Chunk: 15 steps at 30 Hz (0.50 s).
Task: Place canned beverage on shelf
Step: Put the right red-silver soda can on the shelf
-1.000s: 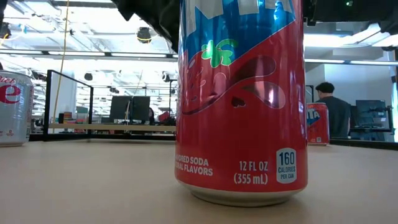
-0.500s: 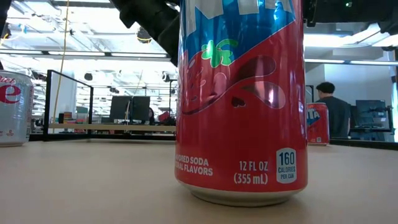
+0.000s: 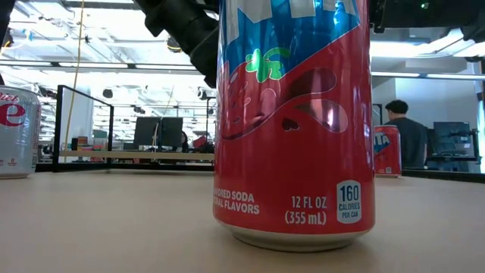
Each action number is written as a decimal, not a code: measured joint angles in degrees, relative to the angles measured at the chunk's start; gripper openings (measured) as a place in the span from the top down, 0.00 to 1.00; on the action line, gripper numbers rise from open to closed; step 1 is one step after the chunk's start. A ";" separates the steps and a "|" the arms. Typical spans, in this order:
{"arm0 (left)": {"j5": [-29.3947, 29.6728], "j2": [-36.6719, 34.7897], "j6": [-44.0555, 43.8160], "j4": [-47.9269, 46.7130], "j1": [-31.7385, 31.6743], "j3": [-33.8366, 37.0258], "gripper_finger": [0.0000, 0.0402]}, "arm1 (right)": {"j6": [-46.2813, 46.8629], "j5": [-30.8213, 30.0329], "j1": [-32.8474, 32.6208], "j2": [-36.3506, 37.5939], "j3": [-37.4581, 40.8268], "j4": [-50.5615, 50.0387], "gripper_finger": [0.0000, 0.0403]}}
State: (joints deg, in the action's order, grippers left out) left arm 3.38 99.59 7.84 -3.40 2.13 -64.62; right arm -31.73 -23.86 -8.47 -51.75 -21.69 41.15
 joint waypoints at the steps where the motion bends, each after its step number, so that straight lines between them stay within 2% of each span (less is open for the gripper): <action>1: 0.00 0.00 0.00 -0.04 0.00 0.00 0.15 | 0.00 0.00 0.00 0.00 0.00 0.00 0.94; 6: 0.14 0.00 -0.02 0.02 0.00 0.00 0.16 | 0.00 0.00 0.00 0.00 0.00 0.02 0.92; 12: 1.10 0.00 -0.11 0.01 0.02 0.00 0.29 | -0.26 0.00 0.00 0.00 0.00 0.00 0.94; 15: 1.36 0.00 -0.11 -0.02 0.02 -0.02 0.30 | -0.26 0.00 0.00 0.00 0.00 0.00 0.94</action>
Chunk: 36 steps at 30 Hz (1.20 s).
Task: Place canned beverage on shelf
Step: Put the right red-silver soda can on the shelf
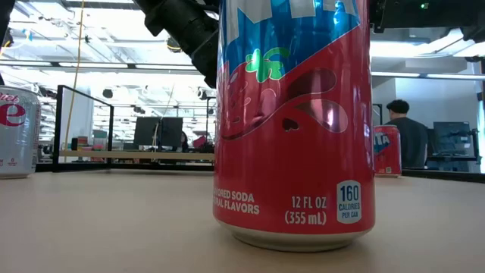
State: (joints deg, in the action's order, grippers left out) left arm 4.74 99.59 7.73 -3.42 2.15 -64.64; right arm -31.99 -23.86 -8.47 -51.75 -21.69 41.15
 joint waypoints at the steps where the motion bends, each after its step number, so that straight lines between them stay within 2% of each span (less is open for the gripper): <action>1: 0.25 -0.12 0.00 -0.06 0.00 0.02 0.30 | 0.00 0.00 0.00 0.00 0.00 0.00 0.94; 7: 3.01 -4.05 -0.22 -2.50 -0.24 0.06 0.30 | 0.00 0.00 0.00 0.00 0.00 -0.19 0.92; 10: 5.04 -7.53 -0.85 -6.64 -0.79 0.02 0.30 | -0.04 0.00 0.00 0.00 0.00 -0.32 0.93; 14: 7.22 -11.04 -2.28 -12.10 -2.08 0.04 0.30 | -0.13 0.00 0.00 0.00 0.00 -0.39 0.94; 19: 9.08 -13.97 -2.05 -14.01 -4.99 0.00 0.30 | -0.15 0.00 0.00 0.00 0.00 -0.38 0.93; 26: 8.87 -13.49 -0.98 -13.55 -12.76 0.02 0.30 | -0.11 0.00 0.00 0.00 0.00 -0.42 0.94; 36: 2.96 -11.67 -2.31 -10.10 -22.85 0.02 0.30 | -0.11 0.00 0.02 0.00 0.00 -0.47 0.92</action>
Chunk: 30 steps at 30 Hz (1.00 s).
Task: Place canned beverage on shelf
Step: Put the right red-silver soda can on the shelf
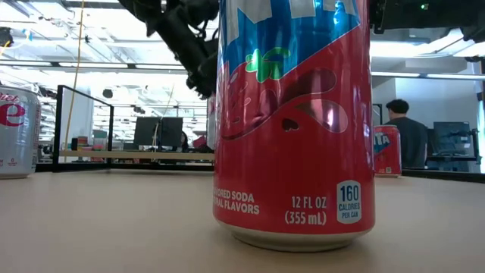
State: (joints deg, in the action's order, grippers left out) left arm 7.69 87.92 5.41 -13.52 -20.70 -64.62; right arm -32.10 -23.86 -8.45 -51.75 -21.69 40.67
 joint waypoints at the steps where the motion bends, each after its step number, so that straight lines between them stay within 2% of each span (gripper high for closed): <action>1: -0.85 0.29 -0.26 0.19 -0.74 0.00 0.30 | 0.00 0.00 0.02 0.00 0.00 0.05 0.92; 15: -2.97 3.83 -1.14 4.07 -4.05 -0.17 0.30 | 0.30 0.00 1.05 0.00 0.00 -0.40 0.92; 22: -4.02 4.09 -1.03 3.53 -4.05 -0.04 0.09 | 0.57 0.00 1.13 0.00 0.00 -0.38 0.93; 30: -2.34 4.09 -0.45 2.37 -4.03 -1.65 0.06 | 0.57 0.00 1.11 0.00 0.00 -0.38 0.93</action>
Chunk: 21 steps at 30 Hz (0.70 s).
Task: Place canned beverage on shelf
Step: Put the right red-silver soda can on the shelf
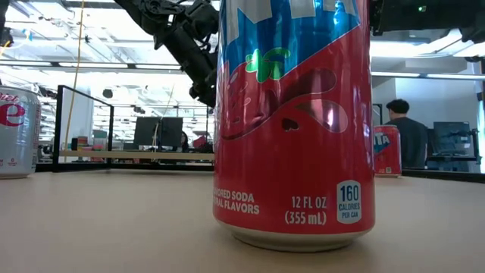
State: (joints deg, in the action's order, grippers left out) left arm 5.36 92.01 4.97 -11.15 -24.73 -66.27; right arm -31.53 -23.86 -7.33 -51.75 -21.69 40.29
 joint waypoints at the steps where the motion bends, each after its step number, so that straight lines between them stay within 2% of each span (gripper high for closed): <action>1: 0.42 -0.04 0.39 -0.82 0.00 -0.80 0.05 | 0.00 0.00 0.00 0.00 0.00 0.00 0.93; 6: 3.39 -0.18 1.96 -7.99 0.02 -6.41 0.05 | 0.00 0.00 0.00 0.00 0.00 0.00 0.93; 14: 4.09 -0.26 0.65 -18.92 0.64 -15.67 0.05 | -0.02 0.00 0.00 0.00 0.00 0.00 0.93; 21: 0.58 -0.35 0.16 -25.67 5.42 -15.35 0.05 | -0.08 0.00 0.00 0.00 0.00 -0.75 0.93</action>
State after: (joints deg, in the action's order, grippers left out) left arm 5.93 91.66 5.13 -36.82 -19.31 -81.62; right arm -31.61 -23.86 -7.33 -51.75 -21.69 39.54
